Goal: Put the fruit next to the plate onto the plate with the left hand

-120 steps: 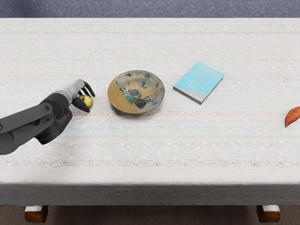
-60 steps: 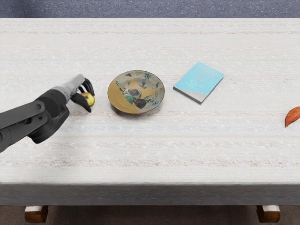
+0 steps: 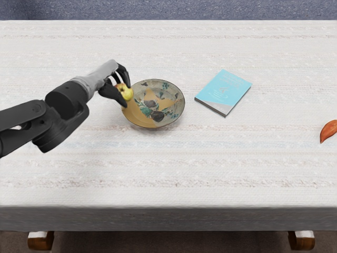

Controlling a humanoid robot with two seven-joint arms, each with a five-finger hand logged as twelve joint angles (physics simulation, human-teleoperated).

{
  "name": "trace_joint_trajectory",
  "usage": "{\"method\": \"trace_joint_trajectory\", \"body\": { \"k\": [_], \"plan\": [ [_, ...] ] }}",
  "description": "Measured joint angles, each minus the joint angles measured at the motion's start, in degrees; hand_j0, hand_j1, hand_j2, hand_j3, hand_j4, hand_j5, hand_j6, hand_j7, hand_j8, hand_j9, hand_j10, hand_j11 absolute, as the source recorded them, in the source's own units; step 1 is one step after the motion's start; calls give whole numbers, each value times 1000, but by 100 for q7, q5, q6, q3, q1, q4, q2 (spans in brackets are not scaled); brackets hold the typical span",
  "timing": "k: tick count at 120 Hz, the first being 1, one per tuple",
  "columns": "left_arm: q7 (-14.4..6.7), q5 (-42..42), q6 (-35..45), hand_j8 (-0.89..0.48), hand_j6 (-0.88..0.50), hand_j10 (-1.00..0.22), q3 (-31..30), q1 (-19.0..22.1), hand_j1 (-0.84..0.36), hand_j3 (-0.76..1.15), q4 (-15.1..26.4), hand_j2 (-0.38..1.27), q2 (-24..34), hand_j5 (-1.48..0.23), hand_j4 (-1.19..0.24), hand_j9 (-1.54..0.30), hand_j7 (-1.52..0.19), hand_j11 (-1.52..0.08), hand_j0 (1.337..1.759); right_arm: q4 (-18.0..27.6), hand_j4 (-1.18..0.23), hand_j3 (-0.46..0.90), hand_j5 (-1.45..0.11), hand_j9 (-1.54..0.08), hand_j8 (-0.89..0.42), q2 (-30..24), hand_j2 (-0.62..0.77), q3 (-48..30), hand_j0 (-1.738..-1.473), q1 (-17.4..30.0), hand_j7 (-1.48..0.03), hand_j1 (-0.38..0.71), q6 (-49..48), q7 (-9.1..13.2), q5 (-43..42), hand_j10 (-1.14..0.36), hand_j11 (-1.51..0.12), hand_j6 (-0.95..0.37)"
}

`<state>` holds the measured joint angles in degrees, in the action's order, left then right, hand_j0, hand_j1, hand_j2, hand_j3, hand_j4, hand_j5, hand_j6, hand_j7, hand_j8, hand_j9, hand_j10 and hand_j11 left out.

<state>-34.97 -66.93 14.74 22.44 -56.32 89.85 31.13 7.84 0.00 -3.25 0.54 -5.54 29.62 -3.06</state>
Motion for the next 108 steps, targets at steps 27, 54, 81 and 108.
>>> {"method": "trace_joint_trajectory", "body": {
  "k": [27, 54, 81, 108],
  "plan": [
    [2, 102, -26, -366, -390, -620, 14, -160, -367, 0, 65, 585, -339, -1259, -815, -1158, -1189, -1160, 1653, 2, 0, 0, 0, 0, 0, 0, 0, 4, -1658, -16, 0, -349, 0, 0, -1, 0, 0, 0],
    [3, 97, -44, -378, -396, -633, 14, -167, -355, 0, 45, 616, -605, -1249, -821, -1162, -1185, -1160, 1654, 6, 0, 0, 0, 0, 0, 0, 0, 4, -1658, -35, 0, -349, 0, 0, -1, 0, 0, 0],
    [2, 81, -50, -448, -469, -694, 24, -204, -252, 0, -239, 475, -865, -1217, -836, -1158, -1174, -1154, 1655, 6, 0, 0, 0, 0, 0, 0, 0, 1, -1658, -42, 0, -349, 0, 0, -1, 0, 0, 0],
    [-7, 82, -87, -421, -482, -688, 22, -318, -326, 0, -807, 646, -1148, -1210, -839, -1159, -1183, -1155, 1653, 3, 0, 0, 0, 0, 0, 0, 0, -1, -1658, -82, 0, -349, 0, 0, 3, 0, 0, 0]
  ]
}}
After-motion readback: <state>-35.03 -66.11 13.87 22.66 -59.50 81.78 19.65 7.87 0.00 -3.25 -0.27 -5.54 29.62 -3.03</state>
